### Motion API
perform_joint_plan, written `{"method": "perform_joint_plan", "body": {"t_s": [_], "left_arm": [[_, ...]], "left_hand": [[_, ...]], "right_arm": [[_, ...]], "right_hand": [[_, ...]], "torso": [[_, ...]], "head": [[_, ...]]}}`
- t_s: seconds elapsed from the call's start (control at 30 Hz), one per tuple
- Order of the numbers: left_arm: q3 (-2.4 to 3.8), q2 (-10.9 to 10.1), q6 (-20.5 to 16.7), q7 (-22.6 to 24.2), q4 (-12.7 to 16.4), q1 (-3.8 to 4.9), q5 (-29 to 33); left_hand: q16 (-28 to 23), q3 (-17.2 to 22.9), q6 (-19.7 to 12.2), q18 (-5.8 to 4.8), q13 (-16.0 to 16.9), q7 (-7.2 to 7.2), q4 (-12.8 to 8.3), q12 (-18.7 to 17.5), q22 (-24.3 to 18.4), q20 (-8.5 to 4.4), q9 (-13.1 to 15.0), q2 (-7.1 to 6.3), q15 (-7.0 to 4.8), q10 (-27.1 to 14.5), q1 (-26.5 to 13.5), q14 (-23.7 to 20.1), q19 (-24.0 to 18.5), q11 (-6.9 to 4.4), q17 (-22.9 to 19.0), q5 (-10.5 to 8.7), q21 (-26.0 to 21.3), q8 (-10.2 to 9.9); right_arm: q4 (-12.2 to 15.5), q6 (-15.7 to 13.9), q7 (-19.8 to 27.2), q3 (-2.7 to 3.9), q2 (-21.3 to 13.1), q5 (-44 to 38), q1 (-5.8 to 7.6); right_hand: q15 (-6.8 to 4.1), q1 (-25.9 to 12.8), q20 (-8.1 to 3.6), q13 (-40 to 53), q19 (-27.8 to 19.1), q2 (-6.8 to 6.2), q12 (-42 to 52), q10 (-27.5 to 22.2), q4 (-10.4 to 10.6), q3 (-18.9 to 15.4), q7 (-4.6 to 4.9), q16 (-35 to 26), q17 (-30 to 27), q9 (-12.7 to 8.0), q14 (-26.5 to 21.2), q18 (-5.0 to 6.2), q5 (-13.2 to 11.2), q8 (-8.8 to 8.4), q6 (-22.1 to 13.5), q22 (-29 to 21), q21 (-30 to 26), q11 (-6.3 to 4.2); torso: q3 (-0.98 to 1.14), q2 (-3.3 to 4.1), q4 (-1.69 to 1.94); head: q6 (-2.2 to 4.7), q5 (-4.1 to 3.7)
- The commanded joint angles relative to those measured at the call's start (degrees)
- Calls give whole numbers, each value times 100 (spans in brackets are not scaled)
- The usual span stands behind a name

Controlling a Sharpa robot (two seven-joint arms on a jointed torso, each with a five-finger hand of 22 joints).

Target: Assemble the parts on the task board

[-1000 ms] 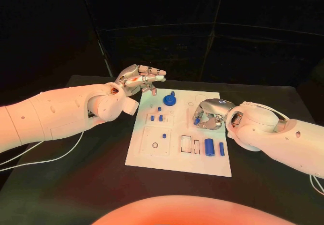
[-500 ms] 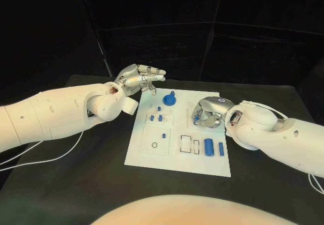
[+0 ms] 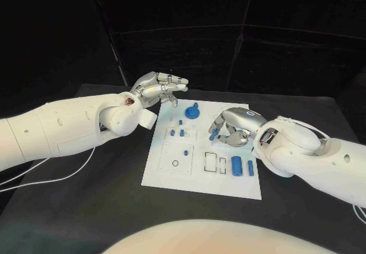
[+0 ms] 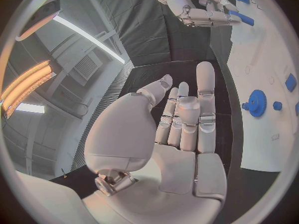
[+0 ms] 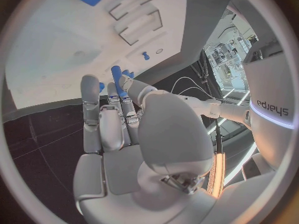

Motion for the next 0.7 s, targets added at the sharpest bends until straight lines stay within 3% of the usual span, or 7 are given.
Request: {"method": "perform_joint_plan", "body": {"t_s": [0.03,0.27,0.57,0.7], "left_arm": [[3,-1,79,27,7,8,-18],[3,22,87,36,5,8,-18],[4,58,86,41,-19,10,-18],[4,73,87,41,-32,10,-18]], "left_hand": [[3,-40,-46,67,-3,5,9,40,-9,16,0,39,8,-31,-31,-29,-9,-10,0,-16,-31,-31],[7,-44,-48,68,-1,4,14,50,-10,19,1,51,9,-36,-32,-32,-11,-10,0,-15,-33,-26],[7,-44,-48,68,-1,4,14,50,-10,19,1,51,9,-36,-32,-32,-11,-10,0,-15,-33,-26],[7,-44,-48,68,-1,4,14,50,-10,19,1,51,9,-36,-32,-32,-11,-10,0,-15,-33,-26]], "right_arm": [[154,-140,229,5,46,236,11],[183,35,372,0,483,311,-8],[-115,200,519,-26,1072,-4,-211],[-257,294,546,-53,1255,-190,-300]], "right_hand": [[-20,-47,1,21,-22,-103,-42,175,-10,30,23,21,-9,-7,176,25,20,-43,-7,-15,18,-150],[-16,-73,5,20,-37,-118,-57,164,-12,20,28,18,-18,-10,174,28,22,-51,-15,-32,14,-145],[-8,-123,13,19,-54,-123,-78,153,-3,0,34,17,-23,-13,172,29,54,-62,-23,-41,12,-140],[-6,-156,18,20,-66,-131,-88,156,1,-24,32,19,-20,-13,171,31,103,-66,-22,-46,11,-140]], "torso": [[-5,2,3],[-4,5,10],[-12,6,10],[1,5,-3]], "head": [[0,11],[-7,28],[-19,92],[-36,134]]}}
